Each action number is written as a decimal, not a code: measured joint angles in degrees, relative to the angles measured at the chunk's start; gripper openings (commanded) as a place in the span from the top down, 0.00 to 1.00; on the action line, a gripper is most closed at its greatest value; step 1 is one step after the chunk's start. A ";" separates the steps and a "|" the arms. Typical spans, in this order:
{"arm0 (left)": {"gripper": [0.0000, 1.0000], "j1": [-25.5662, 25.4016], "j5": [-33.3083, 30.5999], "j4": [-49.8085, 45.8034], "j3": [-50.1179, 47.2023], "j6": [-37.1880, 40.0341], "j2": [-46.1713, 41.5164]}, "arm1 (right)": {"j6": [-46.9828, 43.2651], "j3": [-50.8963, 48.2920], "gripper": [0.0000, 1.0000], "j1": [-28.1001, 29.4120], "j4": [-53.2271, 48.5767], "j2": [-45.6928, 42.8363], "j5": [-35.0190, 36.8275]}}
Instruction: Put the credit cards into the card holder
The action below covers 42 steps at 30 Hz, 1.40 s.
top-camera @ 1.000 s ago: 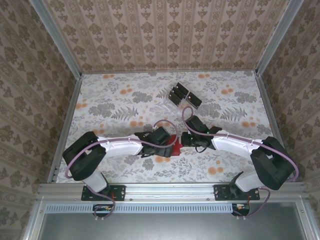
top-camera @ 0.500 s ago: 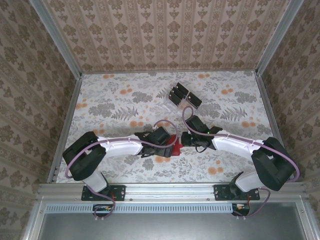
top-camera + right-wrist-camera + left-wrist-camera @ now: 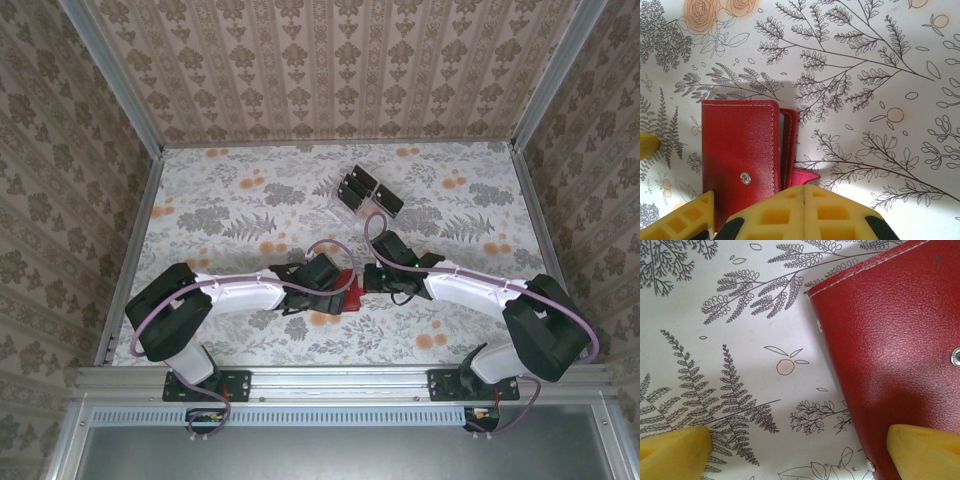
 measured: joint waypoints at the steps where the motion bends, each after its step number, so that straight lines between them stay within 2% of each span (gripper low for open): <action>1: 0.00 0.00 0.00 0.00 0.00 0.00 0.00 | 0.13 0.00 1.00 0.04 0.11 0.00 -0.37; 14: 0.00 0.00 0.02 0.07 0.00 0.02 0.00 | 3.54 0.02 1.00 1.64 5.07 0.94 -5.20; 42: 0.00 0.00 0.02 0.13 -0.07 0.02 0.00 | 6.12 1.29 1.00 2.54 9.35 6.60 -6.73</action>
